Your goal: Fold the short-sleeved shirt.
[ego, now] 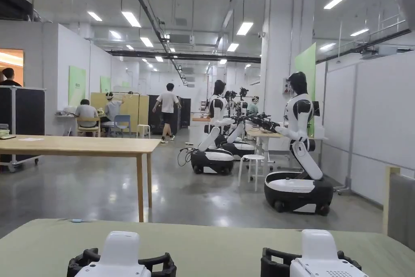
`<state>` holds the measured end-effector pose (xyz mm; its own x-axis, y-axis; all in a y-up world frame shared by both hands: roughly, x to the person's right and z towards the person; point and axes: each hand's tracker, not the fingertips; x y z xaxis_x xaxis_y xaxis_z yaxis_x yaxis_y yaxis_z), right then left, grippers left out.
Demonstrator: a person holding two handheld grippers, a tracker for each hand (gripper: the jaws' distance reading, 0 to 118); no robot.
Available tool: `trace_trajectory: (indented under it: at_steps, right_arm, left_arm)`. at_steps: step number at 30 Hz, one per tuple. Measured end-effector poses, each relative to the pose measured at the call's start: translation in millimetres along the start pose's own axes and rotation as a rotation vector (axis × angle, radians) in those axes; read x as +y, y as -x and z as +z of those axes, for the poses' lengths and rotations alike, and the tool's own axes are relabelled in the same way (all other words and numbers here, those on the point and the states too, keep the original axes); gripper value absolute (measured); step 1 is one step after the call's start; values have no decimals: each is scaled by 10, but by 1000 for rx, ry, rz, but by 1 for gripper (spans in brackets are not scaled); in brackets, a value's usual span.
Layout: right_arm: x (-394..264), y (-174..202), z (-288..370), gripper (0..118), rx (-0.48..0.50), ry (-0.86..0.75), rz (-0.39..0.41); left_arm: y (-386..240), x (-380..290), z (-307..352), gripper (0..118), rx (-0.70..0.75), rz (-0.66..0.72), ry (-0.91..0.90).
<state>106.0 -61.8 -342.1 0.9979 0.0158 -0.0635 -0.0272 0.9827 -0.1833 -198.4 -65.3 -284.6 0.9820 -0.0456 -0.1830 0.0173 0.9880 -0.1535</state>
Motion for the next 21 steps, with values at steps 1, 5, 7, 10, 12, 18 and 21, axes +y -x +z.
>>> trace_trajectory:
  at_steps: [1,5,7,10,12,18,21]
  right_arm:
    - [-2,3,-3,118,-6,1,1]
    - [-21,9,-13,118,-19,1,15]
    - [-42,6,-12,118,-20,2,21]
    - [-81,-23,-29,118,-26,11,21]
    - [-103,-55,-43,118,-18,13,4]
    - [-80,-49,-31,118,-22,0,12]
    - [-73,-45,-28,118,-7,-14,19]
  left_arm:
    - [10,-9,-2,118,-2,7,2]
    - [30,-22,-9,118,1,15,4]
    - [36,-30,-11,118,3,11,-1]
    - [54,-63,-20,118,-13,17,-1]
    - [53,-74,-36,118,-14,22,4]
    - [49,-64,-63,118,-19,34,4]
    - [20,-37,-80,118,-9,3,-1]
